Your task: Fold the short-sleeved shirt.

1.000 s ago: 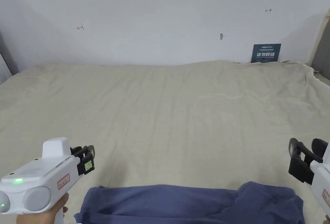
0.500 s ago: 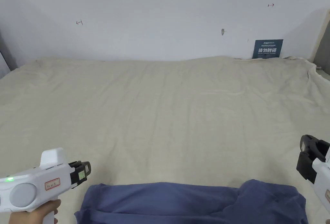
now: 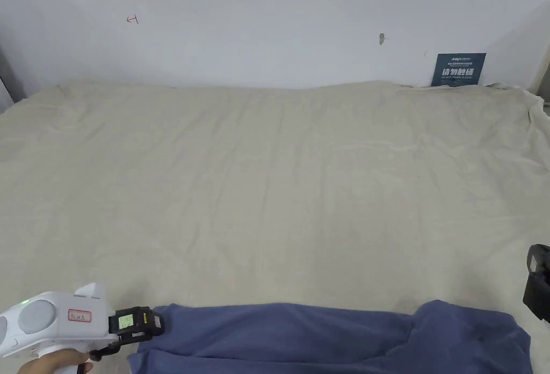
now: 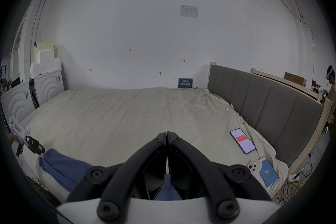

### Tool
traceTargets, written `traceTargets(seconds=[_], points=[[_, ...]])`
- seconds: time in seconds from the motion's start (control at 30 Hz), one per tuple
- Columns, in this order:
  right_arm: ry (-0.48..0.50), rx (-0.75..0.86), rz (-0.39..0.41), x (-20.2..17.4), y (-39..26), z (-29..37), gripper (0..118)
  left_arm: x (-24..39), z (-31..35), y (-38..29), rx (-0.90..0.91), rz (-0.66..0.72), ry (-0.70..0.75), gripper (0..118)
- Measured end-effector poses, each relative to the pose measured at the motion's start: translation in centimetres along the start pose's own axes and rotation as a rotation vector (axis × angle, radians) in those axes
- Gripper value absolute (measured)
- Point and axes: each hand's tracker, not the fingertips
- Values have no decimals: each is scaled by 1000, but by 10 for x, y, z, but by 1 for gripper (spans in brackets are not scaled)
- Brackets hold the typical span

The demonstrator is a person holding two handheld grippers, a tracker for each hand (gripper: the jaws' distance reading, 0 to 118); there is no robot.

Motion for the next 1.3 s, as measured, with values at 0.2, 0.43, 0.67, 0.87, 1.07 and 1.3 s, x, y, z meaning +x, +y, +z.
traceTargets(seconds=[0.2, 0.43, 0.67, 0.87, 1.07, 1.3], points=[[1, -30, -2, -1, -6, -9, 0, 16, -16, -11, -17, -20, -75, 60], [9, -38, -18, 2, -8, -11, 0, 19, -18, -10, 3, -121, -15, 22], [11, -40, -36, 4, -10, -10, 0, 37, -16, -16, 20, -204, 2, 2], [11, -27, -50, 6, -6, -9, 0, 45, 29, 4, 78, -218, 3, 2], [34, -25, -49, 4, -2, -9, 0, 23, 60, 17, 117, -215, 104, 2], [68, -34, -46, -3, -5, -13, 0, 20, 86, 4, 111, -167, 191, 2]])
